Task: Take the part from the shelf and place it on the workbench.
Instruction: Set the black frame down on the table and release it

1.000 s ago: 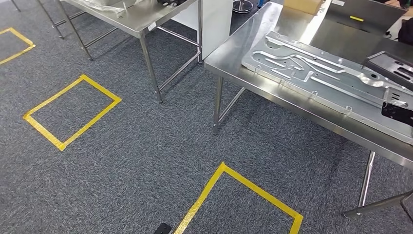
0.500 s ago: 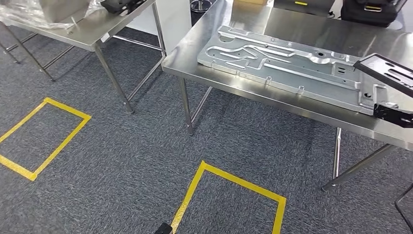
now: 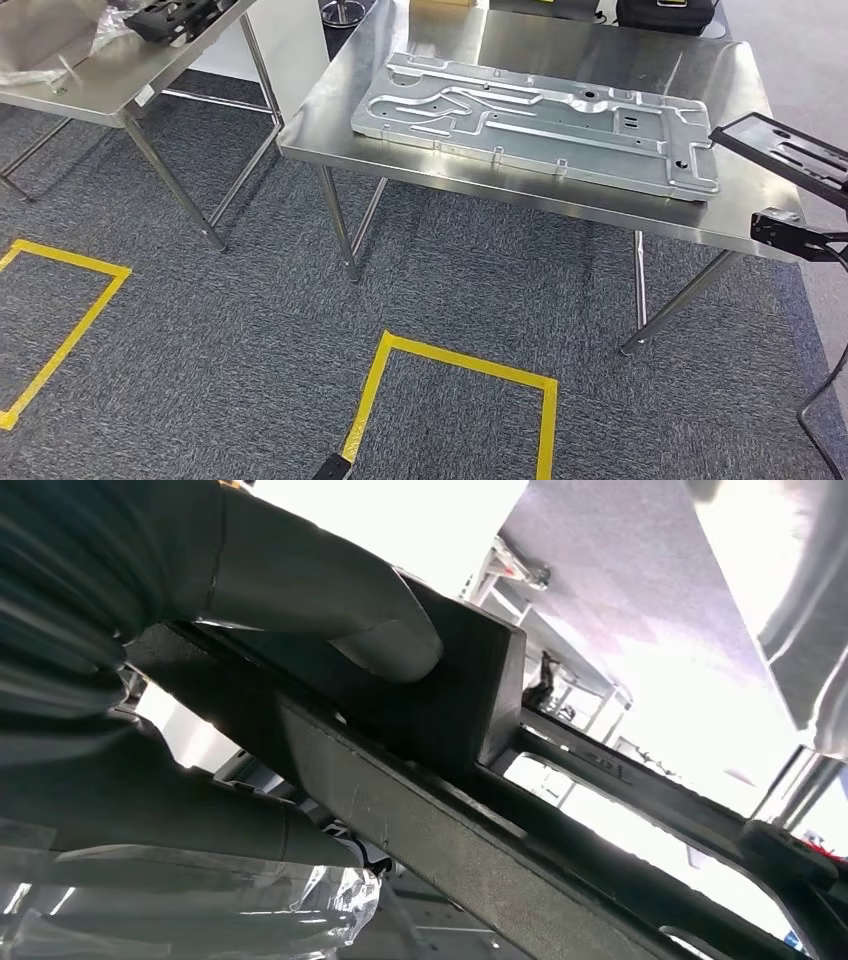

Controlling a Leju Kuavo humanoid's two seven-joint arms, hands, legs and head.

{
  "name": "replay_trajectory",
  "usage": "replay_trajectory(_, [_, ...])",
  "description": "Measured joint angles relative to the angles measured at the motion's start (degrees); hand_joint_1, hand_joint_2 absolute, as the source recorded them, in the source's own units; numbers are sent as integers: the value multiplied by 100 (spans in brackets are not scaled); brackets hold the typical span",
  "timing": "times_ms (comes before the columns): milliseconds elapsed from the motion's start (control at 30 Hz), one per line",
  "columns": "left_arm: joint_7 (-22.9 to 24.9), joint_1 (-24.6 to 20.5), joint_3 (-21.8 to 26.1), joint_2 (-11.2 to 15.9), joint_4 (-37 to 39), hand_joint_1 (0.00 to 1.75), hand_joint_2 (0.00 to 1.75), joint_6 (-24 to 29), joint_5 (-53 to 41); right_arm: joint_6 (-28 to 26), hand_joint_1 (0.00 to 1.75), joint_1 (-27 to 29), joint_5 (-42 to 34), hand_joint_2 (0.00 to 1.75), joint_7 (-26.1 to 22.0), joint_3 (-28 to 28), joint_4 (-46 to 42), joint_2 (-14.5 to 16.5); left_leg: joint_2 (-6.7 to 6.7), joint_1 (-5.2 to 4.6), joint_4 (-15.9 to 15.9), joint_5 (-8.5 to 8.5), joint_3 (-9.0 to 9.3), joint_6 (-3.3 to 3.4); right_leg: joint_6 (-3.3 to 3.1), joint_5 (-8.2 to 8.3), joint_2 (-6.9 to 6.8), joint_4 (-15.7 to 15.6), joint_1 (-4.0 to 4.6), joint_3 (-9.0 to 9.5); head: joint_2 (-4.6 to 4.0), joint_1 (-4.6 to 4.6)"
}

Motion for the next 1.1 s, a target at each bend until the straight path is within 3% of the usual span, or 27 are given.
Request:
replay_trajectory(33, [-3, -3, 6, 1, 0, 0, 0, -2, 1, -1, 175, -5, 11, 175, -2, -13, 3, 4, 20, 16, 77, -40, -34, -46, 33, 129, -26, -369, -22, 206, 0, 0])
replay_trajectory(100, [-9, -12, 16, 5, 0, 0, 0, -2, 1, 4, 175, -24, 31, 175, -8, -35, 10, 15, 45, 11, 228, -124, -103, -134, -9, 265, -23, -857, -20, 473, 1, 0])
replay_trajectory(133, [-11, -12, 20, 10, 0, 0, 0, -2, 1, 9, 175, -24, 40, 175, -12, -44, 16, 22, 51, -6, 276, -160, -130, -162, -60, 251, -7, -899, -15, 487, 1, -1])
replay_trajectory(200, [-14, -7, 23, 16, 0, 0, 0, -2, 0, 23, 175, -13, 56, 175, -20, -52, 26, 50, 56, -24, 282, -172, -150, -135, -149, 269, 27, -880, -11, 462, 1, -5])
replay_trajectory(300, [-9, -9, 25, 20, 0, 0, 0, -2, 2, 33, 175, -14, 68, 175, -25, -62, 29, 84, 61, -22, 242, -137, -159, -62, -208, 287, 46, -883, 4, 434, 0, -8])
replay_trajectory(500, [1, -10, 42, 20, 0, 0, 0, -1, 5, 76, 175, -53, 74, 175, -68, -82, 67, 153, 61, -2, 197, -85, -158, -113, -262, 295, 42, -878, 36, 412, 0, -7])
replay_trajectory(633, [-21, -8, 109, 18, 0, 0, 0, -2, 20, 46, 175, -71, -2, 175, -218, -95, 126, 198, 60, 14, 193, -74, -151, -227, -264, 296, 37, -874, 60, 406, 0, -7])
replay_trajectory(700, [-33, -7, 142, 16, 0, 0, 0, -2, 44, 1, 175, -59, -33, 175, -256, -100, 163, 218, 60, 16, 197, -73, -153, -246, -262, 298, 33, -873, 66, 405, 0, -7])
replay_trajectory(967, [-107, -33, 273, 15, 0, 0, 0, -118, 195, -41, 175, -100, -5, 175, -244, -114, 325, 326, 59, 2, 242, -78, -192, -249, -227, 321, 29, -880, 51, 399, 0, -7])
replay_trajectory(1100, [-151, -109, 277, 22, -1, 0, 0, -318, -22, 48, 175, -221, -4, 175, -247, -135, 390, 318, 53, -25, 304, -106, -238, -140, -157, 358, 24, -931, -7, 395, 0, -7])
